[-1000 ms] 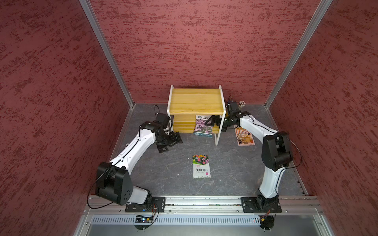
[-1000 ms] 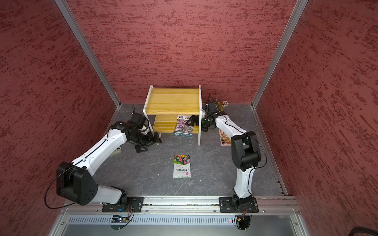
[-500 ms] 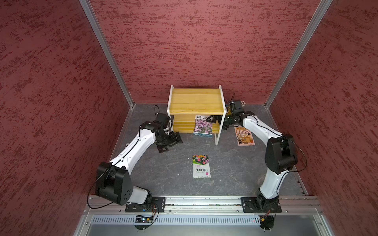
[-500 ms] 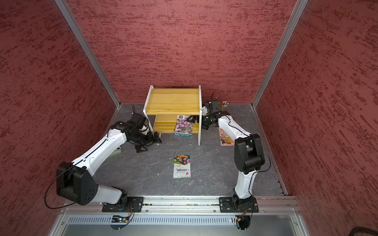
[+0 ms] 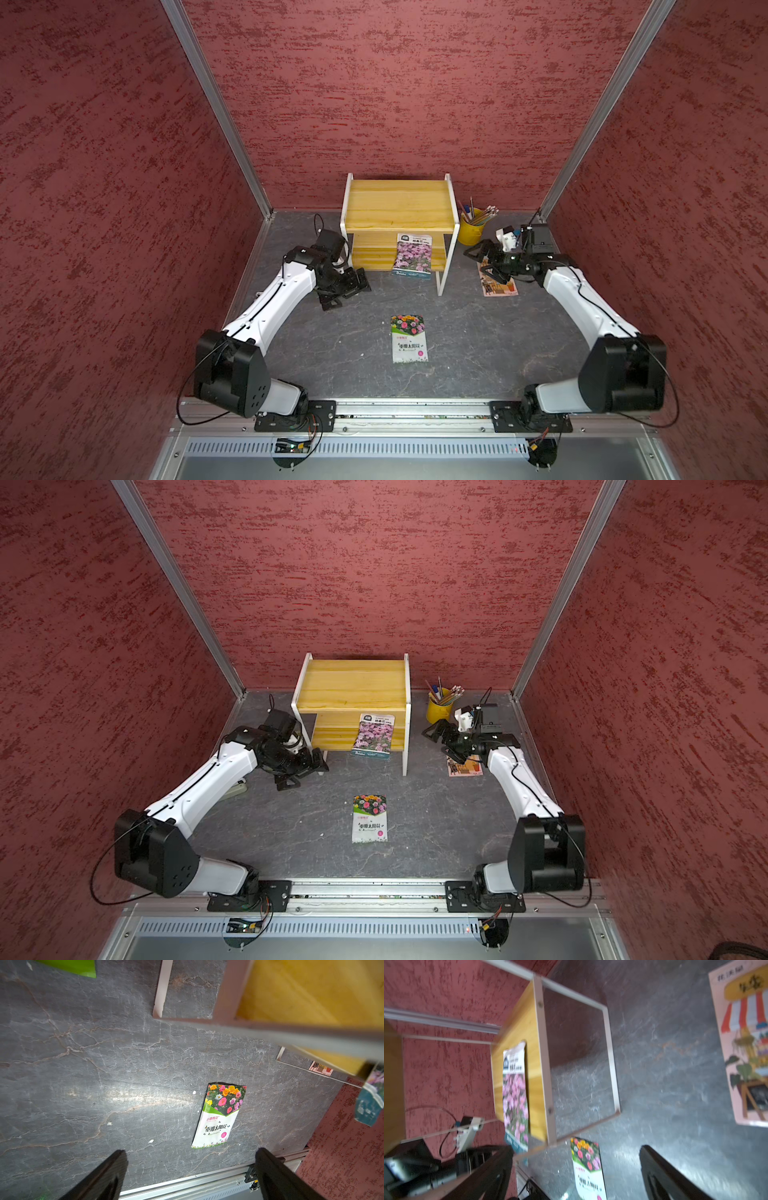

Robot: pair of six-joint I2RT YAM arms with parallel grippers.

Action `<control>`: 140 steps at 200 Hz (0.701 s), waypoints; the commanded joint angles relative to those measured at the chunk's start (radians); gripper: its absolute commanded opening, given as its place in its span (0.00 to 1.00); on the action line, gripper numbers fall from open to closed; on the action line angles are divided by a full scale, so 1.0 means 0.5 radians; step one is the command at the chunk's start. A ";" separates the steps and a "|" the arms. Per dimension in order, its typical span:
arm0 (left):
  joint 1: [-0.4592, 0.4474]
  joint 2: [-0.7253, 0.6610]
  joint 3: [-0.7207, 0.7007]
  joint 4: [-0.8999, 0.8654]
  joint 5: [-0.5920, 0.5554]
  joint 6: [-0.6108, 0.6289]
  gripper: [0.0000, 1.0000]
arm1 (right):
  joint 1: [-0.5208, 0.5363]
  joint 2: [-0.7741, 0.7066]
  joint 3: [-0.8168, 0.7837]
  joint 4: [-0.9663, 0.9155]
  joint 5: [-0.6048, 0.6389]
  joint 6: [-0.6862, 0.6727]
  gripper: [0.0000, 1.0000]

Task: Take the seed bag off the shelf
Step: Pick up the seed packet from the shelf.

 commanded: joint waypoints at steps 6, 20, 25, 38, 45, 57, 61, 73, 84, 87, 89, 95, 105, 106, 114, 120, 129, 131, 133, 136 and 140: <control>0.000 -0.007 0.095 -0.072 -0.035 0.090 1.00 | 0.092 -0.420 -0.355 -0.062 0.067 0.292 0.98; -0.003 0.003 0.106 -0.092 -0.052 0.122 1.00 | 0.210 -0.609 -0.514 0.056 0.091 0.499 0.98; 0.000 0.007 0.107 -0.094 -0.060 0.133 1.00 | 0.260 -0.665 -0.560 0.106 0.104 0.571 0.98; 0.000 0.025 0.108 -0.096 -0.066 0.154 1.00 | 0.400 -0.747 -0.641 0.253 0.146 0.729 0.98; 0.000 0.036 0.108 -0.093 -0.067 0.159 1.00 | 0.490 -0.752 -0.650 0.315 0.182 0.795 0.98; 0.000 0.055 0.101 -0.076 -0.061 0.161 1.00 | 0.641 -0.695 -0.619 0.406 0.241 0.851 0.96; 0.001 0.061 0.102 -0.069 -0.059 0.161 1.00 | 0.687 -0.650 -0.594 0.433 0.251 0.858 0.95; 0.002 0.093 0.111 -0.056 -0.049 0.163 1.00 | 0.807 -0.511 -0.508 0.503 0.295 0.859 0.95; 0.000 0.118 0.131 -0.053 -0.046 0.162 1.00 | 0.865 -0.385 -0.445 0.610 0.308 0.869 0.94; 0.002 0.126 0.140 -0.050 -0.046 0.164 1.00 | 0.875 -0.354 -0.431 0.639 0.313 0.877 0.94; 0.002 0.131 0.146 -0.050 -0.046 0.164 1.00 | 0.879 -0.333 -0.424 0.658 0.315 0.880 0.94; 0.000 0.145 0.163 -0.049 -0.048 0.167 1.00 | 0.891 -0.276 -0.390 0.714 0.328 0.887 0.94; 0.002 0.170 0.191 -0.049 -0.052 0.167 1.00 | 0.896 -0.180 -0.330 0.780 0.336 0.884 0.93; 0.001 0.171 0.193 -0.051 -0.052 0.169 1.00 | 0.896 -0.171 -0.322 0.785 0.338 0.884 0.93; 0.000 0.191 0.209 -0.054 -0.053 0.175 1.00 | 0.896 -0.104 -0.271 0.809 0.352 0.870 0.92; 0.001 0.205 0.224 -0.055 -0.057 0.178 1.00 | 0.897 -0.057 -0.223 0.820 0.359 0.860 0.91; 0.001 0.224 0.237 -0.055 -0.058 0.184 1.00 | 0.898 0.008 -0.170 0.842 0.364 0.852 0.90; 0.000 0.227 0.237 -0.055 -0.058 0.184 1.00 | 0.898 0.023 -0.163 0.847 0.365 0.851 0.90; 0.000 0.230 0.241 -0.056 -0.058 0.185 1.00 | 0.896 0.035 -0.151 0.850 0.363 0.854 0.90; 0.000 0.233 0.243 -0.058 -0.061 0.185 1.00 | 0.899 0.055 -0.137 0.859 0.366 0.856 0.89; 0.002 0.238 0.248 -0.058 -0.061 0.188 1.00 | 0.901 0.076 -0.126 0.876 0.374 0.860 0.89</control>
